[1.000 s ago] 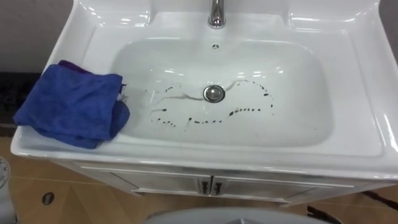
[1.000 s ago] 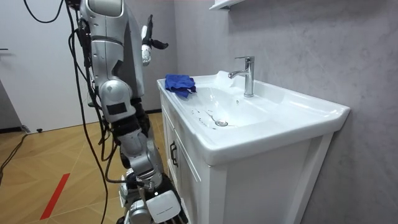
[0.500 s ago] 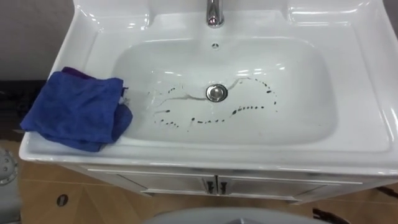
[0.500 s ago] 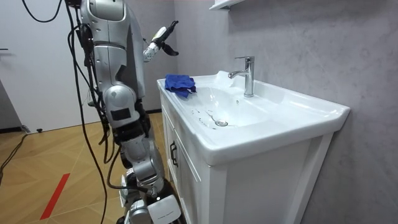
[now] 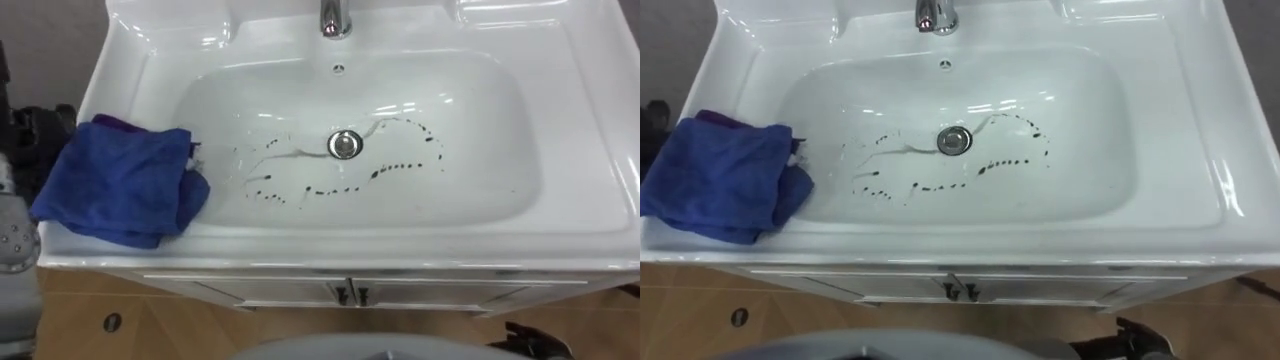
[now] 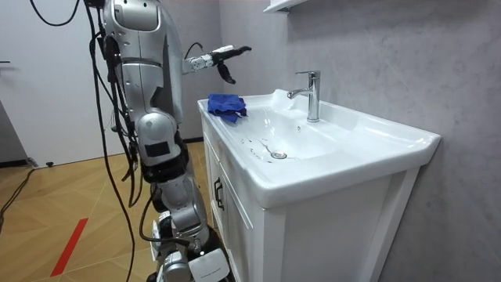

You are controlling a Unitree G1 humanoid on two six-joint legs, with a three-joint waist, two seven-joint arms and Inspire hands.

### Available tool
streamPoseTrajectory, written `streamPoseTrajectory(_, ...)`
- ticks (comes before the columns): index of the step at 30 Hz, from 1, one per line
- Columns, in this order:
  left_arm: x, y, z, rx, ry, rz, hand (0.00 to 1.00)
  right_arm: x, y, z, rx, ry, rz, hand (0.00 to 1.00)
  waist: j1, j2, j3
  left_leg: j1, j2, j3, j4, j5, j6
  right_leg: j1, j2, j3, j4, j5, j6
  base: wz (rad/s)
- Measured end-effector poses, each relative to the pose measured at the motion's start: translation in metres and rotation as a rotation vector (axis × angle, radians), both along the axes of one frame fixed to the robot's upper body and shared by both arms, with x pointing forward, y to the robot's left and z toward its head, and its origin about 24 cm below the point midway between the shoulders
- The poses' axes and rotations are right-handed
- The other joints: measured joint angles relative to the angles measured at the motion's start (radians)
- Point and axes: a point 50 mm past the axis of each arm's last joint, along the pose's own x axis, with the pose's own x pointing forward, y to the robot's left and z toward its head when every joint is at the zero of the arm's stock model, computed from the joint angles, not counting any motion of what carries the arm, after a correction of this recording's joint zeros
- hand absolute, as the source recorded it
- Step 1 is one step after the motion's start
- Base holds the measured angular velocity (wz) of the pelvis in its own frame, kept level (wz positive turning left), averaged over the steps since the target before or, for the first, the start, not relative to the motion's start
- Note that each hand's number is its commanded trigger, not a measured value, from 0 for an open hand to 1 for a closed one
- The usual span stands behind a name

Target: Wipe basin

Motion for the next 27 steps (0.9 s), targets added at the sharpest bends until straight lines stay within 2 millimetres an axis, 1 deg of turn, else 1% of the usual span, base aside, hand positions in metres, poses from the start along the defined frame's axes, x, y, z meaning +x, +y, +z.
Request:
streamPoseTrajectory(1,0.001,-0.002,-0.003,-0.008,0.042,-0.010,0.00,0.001,-0.002,0.001,-0.005,0.000,0.002,0.00,-0.004,-0.001,0.0016,0.001,0.001,0.001,0.000,0.000,0.000,-0.001,0.000,0.000,0.006,0.000,0.000,-0.03)
streamPoseTrajectory(4,0.004,-0.005,-0.011,-0.052,0.138,-0.028,0.00,0.003,-0.002,0.001,-0.007,-0.001,0.011,0.00,-0.018,0.001,0.0008,0.002,0.001,0.002,0.001,0.000,0.000,-0.002,0.000,-0.002,0.006,0.000,0.000,0.00)
streamPoseTrajectory(7,0.008,-0.007,-0.014,-0.106,0.205,-0.049,0.00,0.005,-0.002,0.001,-0.004,0.005,0.006,0.00,-0.020,0.002,0.0025,-0.003,0.001,0.007,0.000,0.000,0.000,-0.015,0.000,-0.004,0.007,0.000,0.000,-0.03)
streamPoseTrajectory(9,0.011,-0.006,-0.017,-0.153,0.251,-0.046,0.00,0.003,-0.003,0.001,-0.005,0.014,0.002,0.00,-0.022,-0.002,0.0063,-0.003,0.001,0.008,0.000,0.000,0.000,-0.015,0.000,-0.005,0.006,0.000,0.000,0.00)
streamPoseTrajectory(13,0.015,0.002,-0.021,-0.191,0.327,-0.032,0.00,0.002,-0.003,0.001,-0.007,0.025,0.004,0.00,-0.024,-0.002,0.0064,-0.003,0.000,0.010,0.001,0.000,0.000,-0.017,-0.001,-0.003,0.006,0.000,0.000,-0.02)
streamPoseTrajectory(15,0.015,0.005,-0.021,-0.185,0.366,-0.025,0.00,0.000,-0.003,0.001,-0.010,0.029,0.006,0.00,-0.024,0.000,0.0054,-0.003,0.000,0.012,0.001,0.000,0.000,-0.017,0.000,-0.002,0.006,0.000,0.000,0.00)
streamPoseTrajectory(18,0.015,0.009,-0.021,-0.207,0.431,-0.019,0.00,-0.001,-0.004,0.001,-0.033,0.041,0.002,0.00,-0.022,0.011,-0.0003,-0.003,0.000,0.012,0.001,0.000,0.000,-0.016,-0.001,-0.001,0.006,0.000,0.000,0.00)
streamPoseTrajectory(19,0.014,0.010,-0.022,-0.219,0.454,-0.016,0.00,-0.001,-0.004,0.001,-0.039,0.042,-0.001,0.00,-0.020,0.017,-0.0024,-0.001,0.000,0.012,0.001,0.000,0.000,-0.015,0.000,0.002,0.006,0.000,0.000,-0.05)
streamPoseTrajectory(20,0.014,0.011,-0.023,-0.228,0.477,-0.011,0.00,-0.001,-0.005,0.001,-0.042,0.042,-0.002,0.00,-0.020,0.023,-0.0019,0.001,0.001,0.012,0.001,0.000,0.000,-0.014,0.000,0.003,0.006,0.000,0.000,-0.04)
streamPoseTrajectory(23,0.013,0.012,-0.025,-0.248,0.524,-0.008,0.00,-0.001,-0.005,0.001,-0.051,0.047,-0.015,0.00,-0.020,0.038,-0.0086,0.002,0.001,0.012,0.001,0.000,0.000,-0.014,0.000,0.004,0.009,0.000,0.000,0.00)
streamPoseTrajectory(27,0.012,0.012,-0.026,-0.264,0.569,-0.015,0.00,0.000,-0.006,0.001,-0.062,0.054,-0.009,0.00,-0.018,0.041,-0.0077,0.004,0.002,0.012,0.001,0.000,0.000,-0.014,0.001,0.005,0.009,0.000,0.000,0.00)
